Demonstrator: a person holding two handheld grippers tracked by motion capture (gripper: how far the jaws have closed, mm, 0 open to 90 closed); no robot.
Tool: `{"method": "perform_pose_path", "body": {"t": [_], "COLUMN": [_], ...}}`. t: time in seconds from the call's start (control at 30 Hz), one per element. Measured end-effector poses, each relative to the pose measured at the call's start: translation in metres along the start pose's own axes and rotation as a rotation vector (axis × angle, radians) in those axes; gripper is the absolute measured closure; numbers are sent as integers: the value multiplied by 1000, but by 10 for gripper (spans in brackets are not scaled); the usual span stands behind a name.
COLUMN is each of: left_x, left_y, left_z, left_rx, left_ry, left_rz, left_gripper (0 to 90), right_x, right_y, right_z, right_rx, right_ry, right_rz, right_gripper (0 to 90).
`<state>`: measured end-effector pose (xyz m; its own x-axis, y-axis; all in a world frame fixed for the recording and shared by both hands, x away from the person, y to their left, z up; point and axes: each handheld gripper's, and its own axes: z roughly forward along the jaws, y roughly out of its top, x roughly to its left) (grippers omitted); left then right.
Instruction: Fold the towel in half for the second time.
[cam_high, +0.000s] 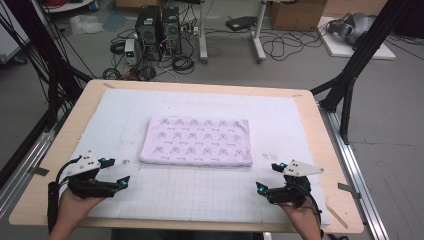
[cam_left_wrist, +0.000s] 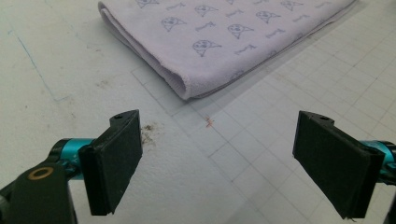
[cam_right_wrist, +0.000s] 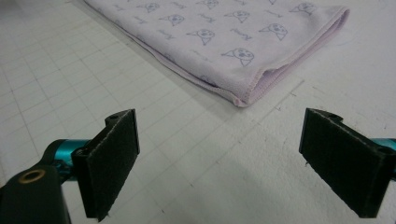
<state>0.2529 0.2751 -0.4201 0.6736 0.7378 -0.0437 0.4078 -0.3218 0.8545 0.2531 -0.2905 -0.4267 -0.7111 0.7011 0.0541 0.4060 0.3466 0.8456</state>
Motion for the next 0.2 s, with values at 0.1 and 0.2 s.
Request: {"method": "perform_pose_path", "body": {"t": [0.1, 0.2], "left_x": [0, 1], "left_y": [0, 0], "left_z": [1, 2], "left_rx": [5, 10], "left_ry": [1, 0], "left_rz": [6, 9], "left_gripper": [163, 162], "right_x": [0, 0], "right_y": [0, 0], "right_z": [1, 2], "right_rx": [3, -1], "right_ry": [3, -2], "right_rz": [-1, -11], "right_gripper": [114, 114]}}
